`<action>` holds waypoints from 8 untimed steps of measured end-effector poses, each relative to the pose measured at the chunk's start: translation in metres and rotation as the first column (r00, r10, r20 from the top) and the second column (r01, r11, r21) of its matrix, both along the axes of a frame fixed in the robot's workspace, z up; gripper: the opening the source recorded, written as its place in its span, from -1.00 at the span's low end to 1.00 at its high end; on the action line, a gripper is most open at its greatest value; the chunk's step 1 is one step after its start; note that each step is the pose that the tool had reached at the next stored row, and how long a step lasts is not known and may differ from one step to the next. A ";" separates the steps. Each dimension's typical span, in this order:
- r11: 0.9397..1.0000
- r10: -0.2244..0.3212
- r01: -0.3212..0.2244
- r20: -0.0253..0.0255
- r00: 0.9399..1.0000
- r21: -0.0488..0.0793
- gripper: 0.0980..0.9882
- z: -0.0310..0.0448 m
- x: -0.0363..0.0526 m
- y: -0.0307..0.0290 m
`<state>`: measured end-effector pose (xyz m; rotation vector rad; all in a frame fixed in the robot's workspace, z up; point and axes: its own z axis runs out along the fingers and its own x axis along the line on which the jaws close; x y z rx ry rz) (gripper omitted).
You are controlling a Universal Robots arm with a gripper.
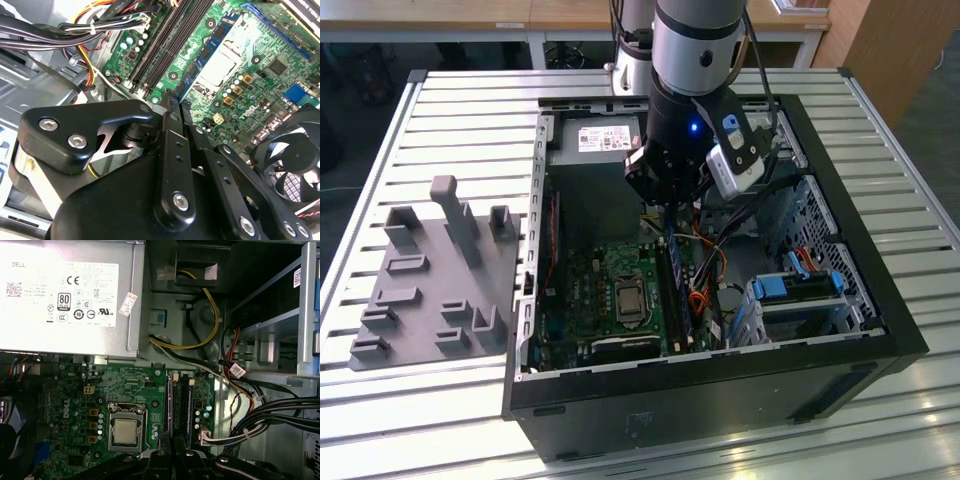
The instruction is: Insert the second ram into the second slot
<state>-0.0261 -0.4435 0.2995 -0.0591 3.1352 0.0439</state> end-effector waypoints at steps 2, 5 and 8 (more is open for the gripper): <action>1.000 0.000 0.000 0.000 1.000 0.000 -0.91 -0.0010 0.0000 0.0000; 1.000 0.000 0.000 0.000 1.000 0.000 -0.91 -0.0022 0.0000 0.0000; 1.000 0.000 0.000 0.000 1.000 0.000 -0.91 -0.0033 0.0000 0.0000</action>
